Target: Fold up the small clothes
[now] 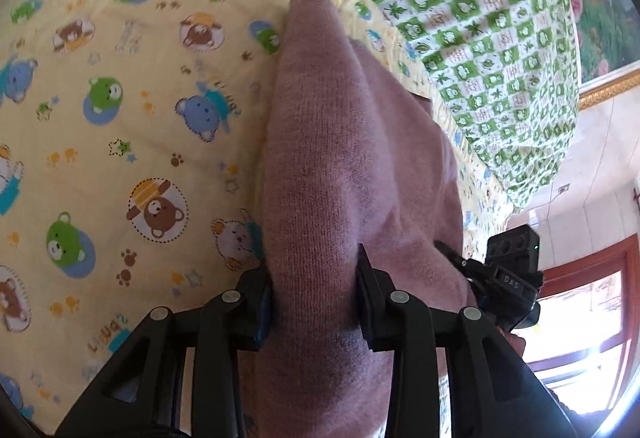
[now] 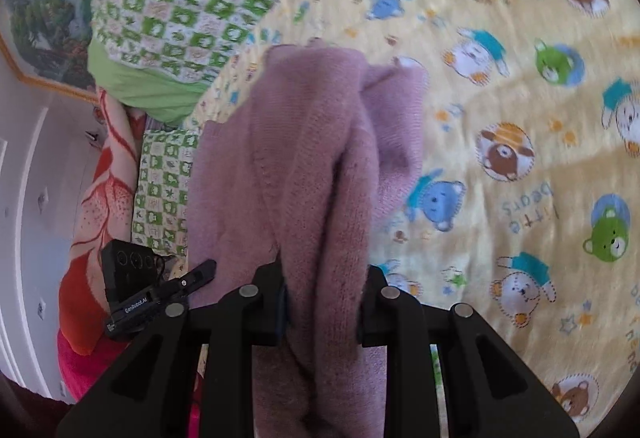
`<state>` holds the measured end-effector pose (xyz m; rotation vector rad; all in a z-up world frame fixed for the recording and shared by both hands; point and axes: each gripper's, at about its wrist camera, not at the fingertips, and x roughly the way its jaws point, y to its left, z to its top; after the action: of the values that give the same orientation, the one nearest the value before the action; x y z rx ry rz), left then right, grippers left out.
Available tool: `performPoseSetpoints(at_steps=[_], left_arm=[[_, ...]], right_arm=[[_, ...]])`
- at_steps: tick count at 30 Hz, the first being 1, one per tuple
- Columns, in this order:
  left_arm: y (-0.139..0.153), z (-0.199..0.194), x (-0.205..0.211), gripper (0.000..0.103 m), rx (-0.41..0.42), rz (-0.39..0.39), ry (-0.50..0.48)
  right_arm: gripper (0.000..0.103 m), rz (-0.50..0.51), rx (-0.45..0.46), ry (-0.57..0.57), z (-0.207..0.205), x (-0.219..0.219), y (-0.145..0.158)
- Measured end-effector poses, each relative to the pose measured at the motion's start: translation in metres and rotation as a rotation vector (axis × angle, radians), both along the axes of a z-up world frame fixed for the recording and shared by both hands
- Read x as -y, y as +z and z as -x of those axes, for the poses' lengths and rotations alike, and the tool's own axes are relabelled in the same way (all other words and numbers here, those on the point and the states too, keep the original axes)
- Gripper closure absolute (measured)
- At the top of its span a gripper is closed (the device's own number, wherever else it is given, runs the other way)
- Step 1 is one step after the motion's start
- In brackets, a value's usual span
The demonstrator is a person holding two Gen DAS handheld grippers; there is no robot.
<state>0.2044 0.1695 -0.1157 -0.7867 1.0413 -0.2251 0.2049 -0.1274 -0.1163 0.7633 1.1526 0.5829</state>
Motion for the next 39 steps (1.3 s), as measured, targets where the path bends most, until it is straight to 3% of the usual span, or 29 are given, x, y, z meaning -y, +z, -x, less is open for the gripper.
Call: performPoseSetpoints(at_steps=[5, 8, 11, 18, 22, 26, 32, 39], left_arm=[[0.001, -0.002, 0.000, 0.061, -0.015, -0.039, -0.019], [0.010, 0.000, 0.003, 0.056, -0.031, -0.076, -0.021], [0.022, 0.010, 0.002, 0.057, -0.025, -0.111, -0.019], [0.039, 0.051, 0.001, 0.052, -0.027, -0.187, -0.049], [0.035, 0.072, 0.004, 0.052, -0.048, -0.196, -0.079], [0.028, 0.086, 0.009, 0.052, -0.069, -0.209, -0.100], [0.023, 0.094, 0.017, 0.052, -0.077, -0.218, -0.131], [0.013, 0.094, 0.020, 0.052, -0.105, -0.221, -0.146]], right_arm=[[0.076, 0.024, -0.007, 0.007, -0.005, 0.001, -0.006], [0.069, 0.061, -0.009, 0.010, -0.004, -0.001, 0.003], [0.065, 0.127, 0.008, 0.005, 0.002, 0.001, 0.018], [0.064, 0.210, 0.068, -0.026, 0.042, 0.020, 0.052], [0.062, 0.221, 0.064, -0.009, 0.068, 0.016, 0.058], [0.062, 0.307, 0.121, -0.034, 0.085, 0.007, 0.066], [0.062, 0.226, 0.132, -0.022, 0.069, -0.002, 0.069], [0.062, 0.100, -0.019, -0.070, 0.037, 0.003, 0.031]])
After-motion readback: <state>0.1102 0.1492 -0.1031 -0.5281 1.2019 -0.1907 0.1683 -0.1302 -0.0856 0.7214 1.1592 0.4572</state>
